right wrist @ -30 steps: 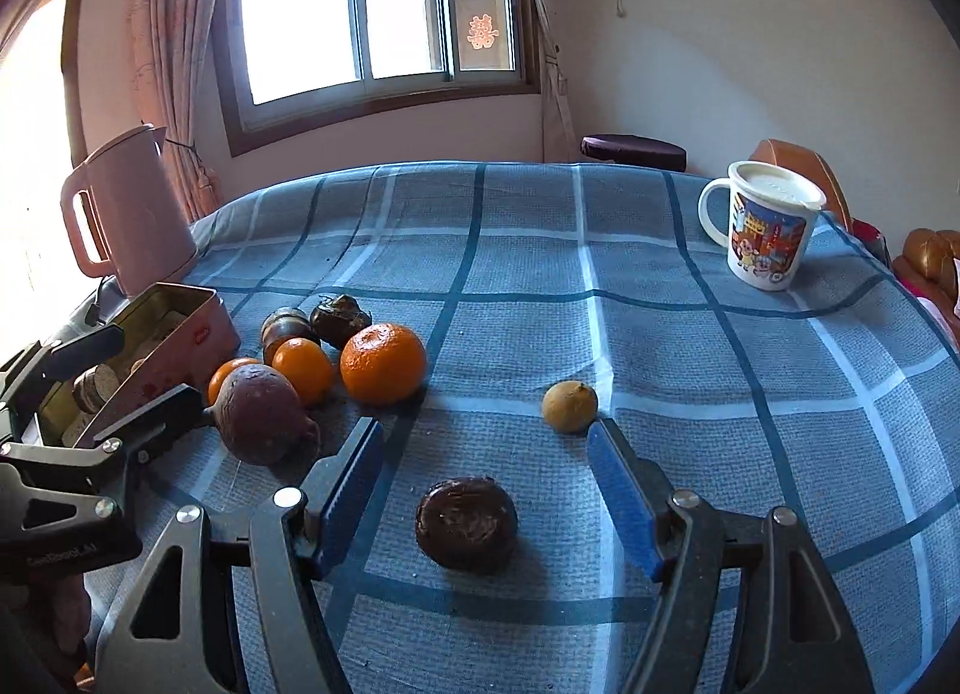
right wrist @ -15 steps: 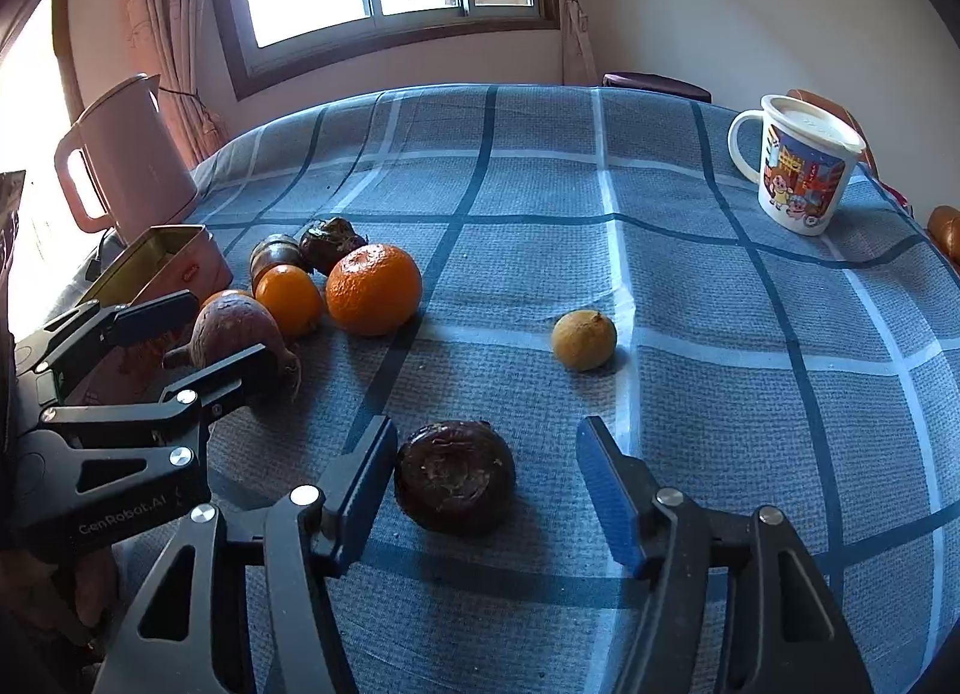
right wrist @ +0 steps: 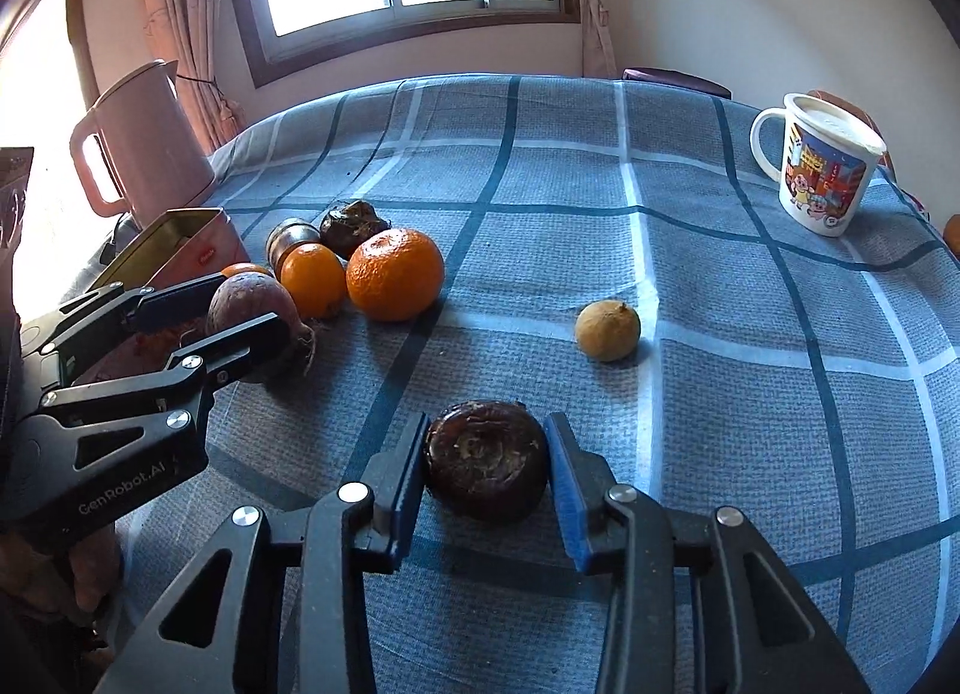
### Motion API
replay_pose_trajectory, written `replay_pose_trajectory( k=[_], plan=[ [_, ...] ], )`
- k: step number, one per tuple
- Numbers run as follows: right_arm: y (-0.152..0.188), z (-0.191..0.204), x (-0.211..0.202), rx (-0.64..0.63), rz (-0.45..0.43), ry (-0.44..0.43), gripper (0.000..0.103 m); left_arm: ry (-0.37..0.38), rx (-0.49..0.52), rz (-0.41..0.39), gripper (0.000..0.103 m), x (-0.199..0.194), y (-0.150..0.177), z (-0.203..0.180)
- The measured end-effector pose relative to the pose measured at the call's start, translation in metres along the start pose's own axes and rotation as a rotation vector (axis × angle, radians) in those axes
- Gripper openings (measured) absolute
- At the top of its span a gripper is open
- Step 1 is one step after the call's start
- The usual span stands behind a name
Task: Organize fruits
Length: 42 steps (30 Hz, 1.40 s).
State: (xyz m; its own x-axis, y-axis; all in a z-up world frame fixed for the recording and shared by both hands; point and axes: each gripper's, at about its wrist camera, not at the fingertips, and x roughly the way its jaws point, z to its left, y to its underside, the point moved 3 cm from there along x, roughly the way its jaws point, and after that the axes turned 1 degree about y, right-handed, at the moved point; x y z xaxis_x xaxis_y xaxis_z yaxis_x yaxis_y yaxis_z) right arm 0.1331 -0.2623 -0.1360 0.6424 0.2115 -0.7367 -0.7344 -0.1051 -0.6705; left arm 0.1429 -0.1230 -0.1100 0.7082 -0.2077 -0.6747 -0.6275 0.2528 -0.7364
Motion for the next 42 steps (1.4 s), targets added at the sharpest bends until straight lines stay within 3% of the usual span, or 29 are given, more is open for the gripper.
replay_pose_trajectory(
  k=[6,42],
  plan=[
    [-0.002,0.000,-0.006,-0.002,-0.034,0.005,0.040,0.029,-0.026,-0.010,0.051,-0.002,0.000,0.004],
    [-0.001,0.007,-0.051,-0.035,-0.277,0.014,0.040,0.013,-0.028,-0.233,0.051,-0.045,0.001,0.006]
  ],
)
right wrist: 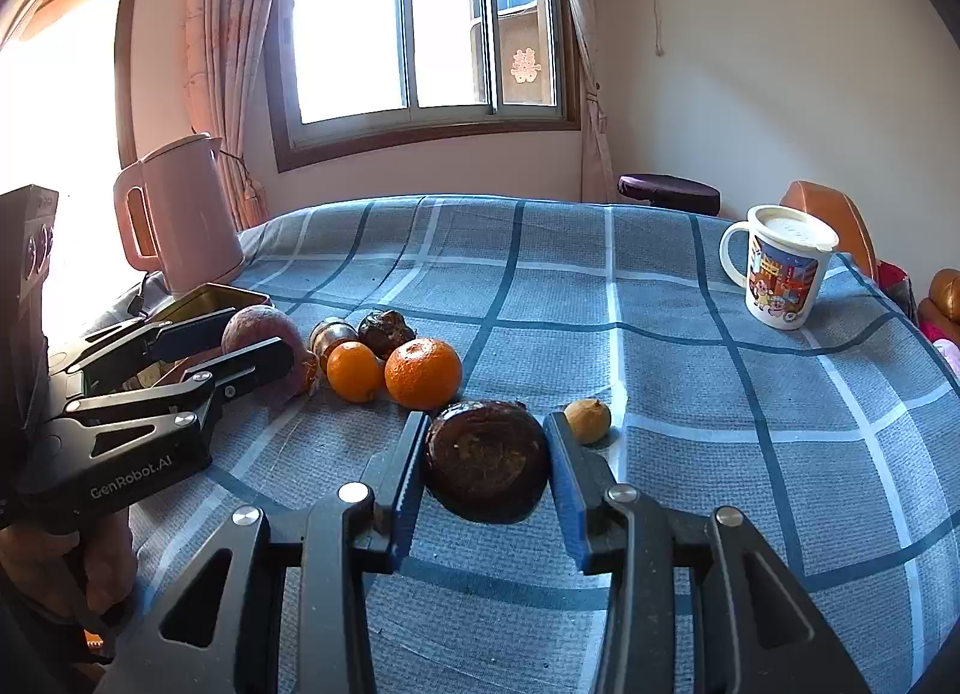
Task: Organize fruits
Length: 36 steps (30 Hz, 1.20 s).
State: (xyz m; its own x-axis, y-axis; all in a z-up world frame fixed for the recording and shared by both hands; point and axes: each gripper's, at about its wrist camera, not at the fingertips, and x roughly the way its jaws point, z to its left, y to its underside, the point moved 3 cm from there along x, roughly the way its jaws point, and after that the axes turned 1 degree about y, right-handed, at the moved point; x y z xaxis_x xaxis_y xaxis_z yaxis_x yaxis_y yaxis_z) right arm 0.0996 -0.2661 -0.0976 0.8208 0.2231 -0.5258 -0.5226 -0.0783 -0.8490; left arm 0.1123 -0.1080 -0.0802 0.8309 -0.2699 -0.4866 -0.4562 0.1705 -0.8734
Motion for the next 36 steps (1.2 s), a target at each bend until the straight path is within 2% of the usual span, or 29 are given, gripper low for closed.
replay_pose_trajectory(
  k=[36],
  plan=[
    [-0.001,0.005,-0.029,-0.030,-0.154,0.022,0.040,-0.047,-0.007,-0.123,0.051,-0.024,-0.002,0.002]
  ],
)
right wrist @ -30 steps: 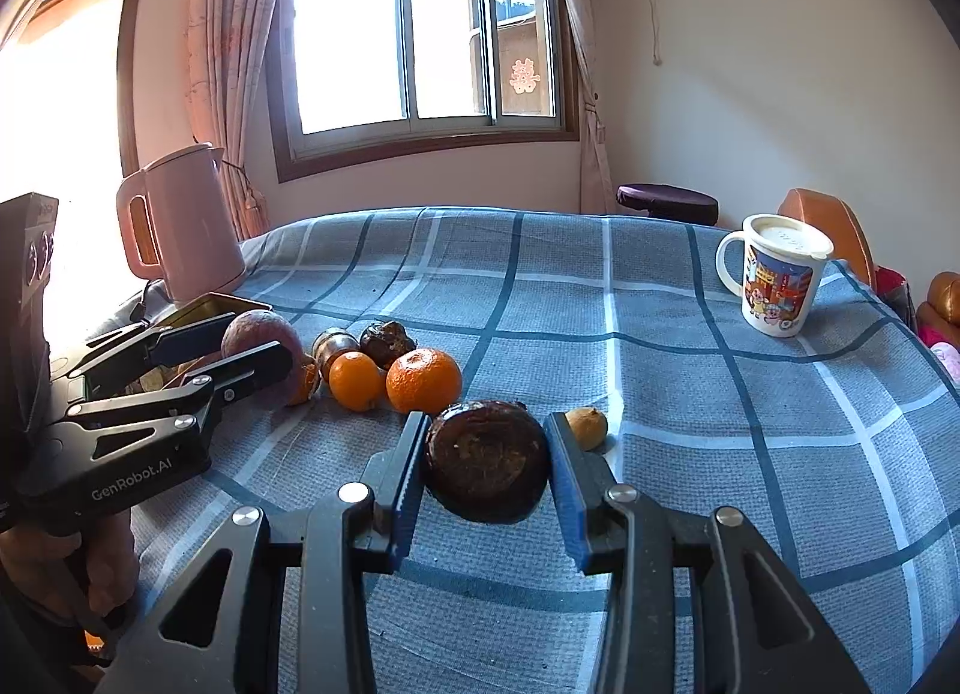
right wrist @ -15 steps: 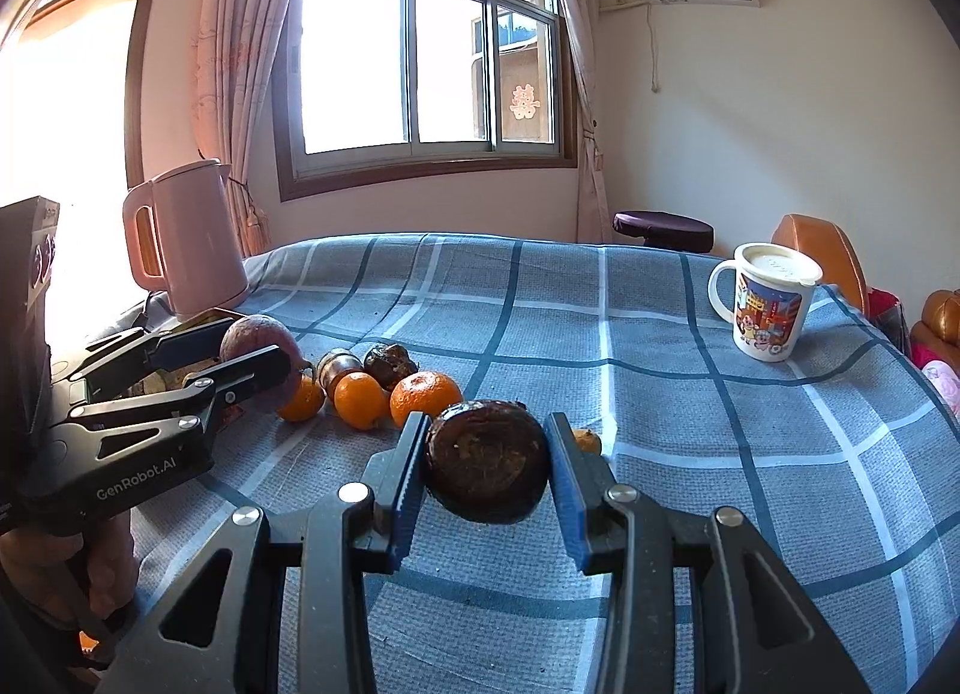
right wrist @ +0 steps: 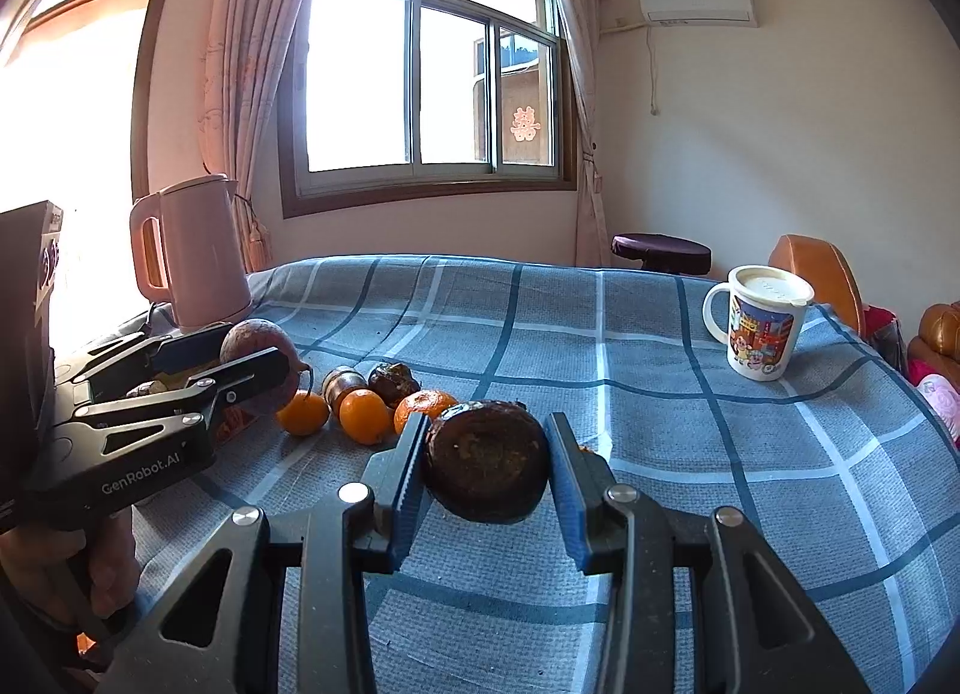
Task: Organize fruits
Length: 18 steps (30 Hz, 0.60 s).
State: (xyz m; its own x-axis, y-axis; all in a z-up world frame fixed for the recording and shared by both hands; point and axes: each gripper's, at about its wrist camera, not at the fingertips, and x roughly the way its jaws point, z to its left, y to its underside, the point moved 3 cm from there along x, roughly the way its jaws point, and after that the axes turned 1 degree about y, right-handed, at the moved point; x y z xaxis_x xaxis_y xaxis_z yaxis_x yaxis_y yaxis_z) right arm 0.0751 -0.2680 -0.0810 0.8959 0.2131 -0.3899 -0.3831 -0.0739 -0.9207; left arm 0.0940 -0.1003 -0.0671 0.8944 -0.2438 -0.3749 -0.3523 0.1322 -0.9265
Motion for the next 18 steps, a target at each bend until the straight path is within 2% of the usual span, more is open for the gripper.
replay_pose_trajectory(
  k=[18],
  plan=[
    [-0.0005,-0.0001,-0.0100,-0.008,-0.058,0.005,0.040,-0.029,0.004,-0.059,0.051,-0.0099,-0.0016,0.0004]
  ],
)
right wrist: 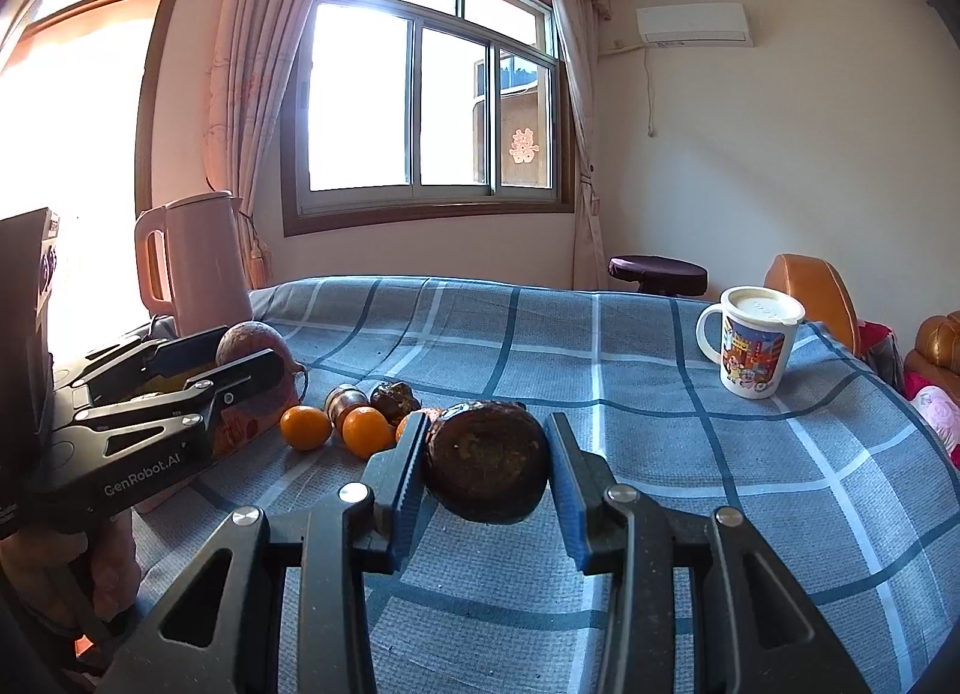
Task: Organize fruits
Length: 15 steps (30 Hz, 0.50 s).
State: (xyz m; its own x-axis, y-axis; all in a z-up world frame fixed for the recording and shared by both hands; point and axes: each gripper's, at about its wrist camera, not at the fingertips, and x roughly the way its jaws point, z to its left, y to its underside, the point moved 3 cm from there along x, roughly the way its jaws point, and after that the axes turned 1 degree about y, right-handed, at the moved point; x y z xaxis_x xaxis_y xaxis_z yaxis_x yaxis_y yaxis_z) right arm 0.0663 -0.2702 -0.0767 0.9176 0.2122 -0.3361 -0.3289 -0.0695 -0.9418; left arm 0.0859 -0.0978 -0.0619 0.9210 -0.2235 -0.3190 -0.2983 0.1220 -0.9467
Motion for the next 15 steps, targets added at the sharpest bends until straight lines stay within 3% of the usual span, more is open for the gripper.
replay_pose_trajectory(
  k=[15],
  plan=[
    [-0.001,0.002,-0.007,-0.013,-0.038,0.013,0.040,-0.048,0.015,-0.051,0.051,-0.012,-0.002,-0.001]
  ],
)
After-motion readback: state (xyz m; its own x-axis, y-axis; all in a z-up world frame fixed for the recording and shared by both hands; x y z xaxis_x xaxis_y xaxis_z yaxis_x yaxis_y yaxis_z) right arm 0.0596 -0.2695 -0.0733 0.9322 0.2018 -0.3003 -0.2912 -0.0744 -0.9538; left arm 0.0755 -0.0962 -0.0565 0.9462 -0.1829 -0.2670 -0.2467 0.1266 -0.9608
